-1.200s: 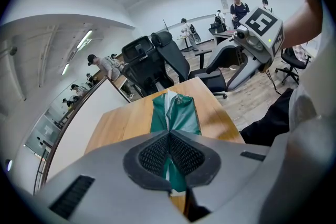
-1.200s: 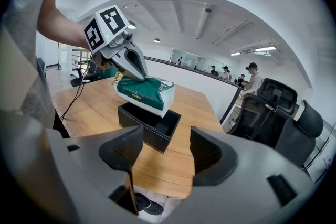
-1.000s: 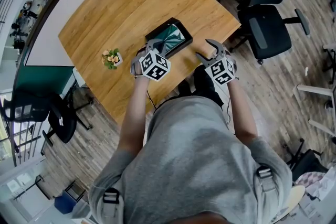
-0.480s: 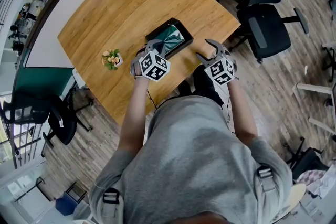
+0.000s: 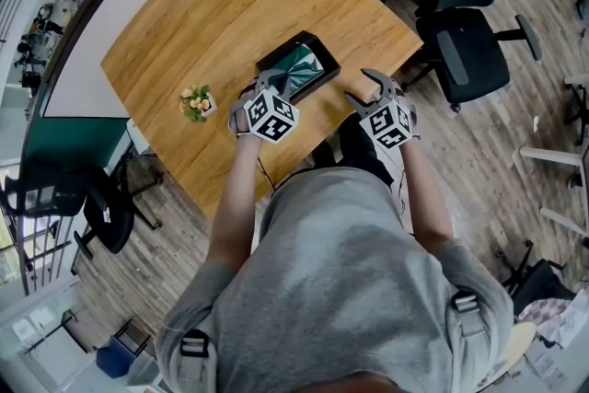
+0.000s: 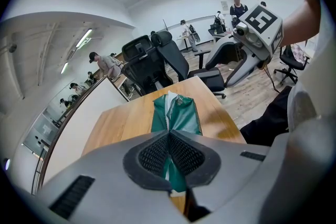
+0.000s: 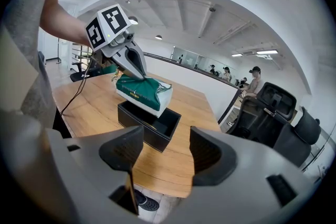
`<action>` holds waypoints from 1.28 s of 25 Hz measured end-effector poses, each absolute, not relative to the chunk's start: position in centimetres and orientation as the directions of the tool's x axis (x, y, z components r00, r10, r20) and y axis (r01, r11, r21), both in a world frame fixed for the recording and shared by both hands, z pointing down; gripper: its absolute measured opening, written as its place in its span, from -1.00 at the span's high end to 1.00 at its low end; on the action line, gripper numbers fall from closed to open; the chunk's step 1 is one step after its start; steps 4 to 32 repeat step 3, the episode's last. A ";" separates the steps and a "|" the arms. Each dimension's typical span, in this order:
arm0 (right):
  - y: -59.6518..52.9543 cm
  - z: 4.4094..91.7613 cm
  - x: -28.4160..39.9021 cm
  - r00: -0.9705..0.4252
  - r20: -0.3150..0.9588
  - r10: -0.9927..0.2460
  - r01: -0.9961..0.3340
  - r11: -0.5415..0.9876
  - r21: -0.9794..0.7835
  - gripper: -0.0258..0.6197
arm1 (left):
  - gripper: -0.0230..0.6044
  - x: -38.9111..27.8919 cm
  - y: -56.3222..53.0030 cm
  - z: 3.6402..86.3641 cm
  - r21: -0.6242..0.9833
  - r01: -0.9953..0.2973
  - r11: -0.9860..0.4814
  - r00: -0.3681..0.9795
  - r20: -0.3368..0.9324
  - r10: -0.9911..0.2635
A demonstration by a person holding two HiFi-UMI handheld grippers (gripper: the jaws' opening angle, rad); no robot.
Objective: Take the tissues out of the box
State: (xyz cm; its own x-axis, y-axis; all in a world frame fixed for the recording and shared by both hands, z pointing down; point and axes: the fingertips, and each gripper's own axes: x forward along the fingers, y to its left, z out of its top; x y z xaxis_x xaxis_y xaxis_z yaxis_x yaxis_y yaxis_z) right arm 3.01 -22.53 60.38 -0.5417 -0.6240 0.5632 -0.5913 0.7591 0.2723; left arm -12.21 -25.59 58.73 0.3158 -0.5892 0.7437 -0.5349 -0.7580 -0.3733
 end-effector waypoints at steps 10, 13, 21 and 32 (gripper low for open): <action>-22.5 60.4 3.0 -0.541 0.566 -0.623 -0.589 0.760 0.274 0.06 | 0.85 -12.3 -25.6 58.7 -0.373 -0.534 -0.759 0.316 0.744 -0.588; -22.5 60.4 3.0 -0.541 0.566 -0.623 -0.589 0.760 0.274 0.06 | 0.85 -12.3 -25.6 58.7 -0.373 -0.534 -0.759 0.316 0.744 -0.588; -22.5 60.4 3.0 -0.541 0.566 -0.623 -0.589 0.760 0.274 0.06 | 0.85 -12.3 -25.6 58.7 -0.373 -0.534 -0.759 0.316 0.744 -0.588; -22.5 60.4 3.0 -0.541 0.566 -0.623 -0.589 0.760 0.274 0.06 | 0.85 -12.3 -25.6 58.7 -0.373 -0.534 -0.759 0.316 0.744 -0.588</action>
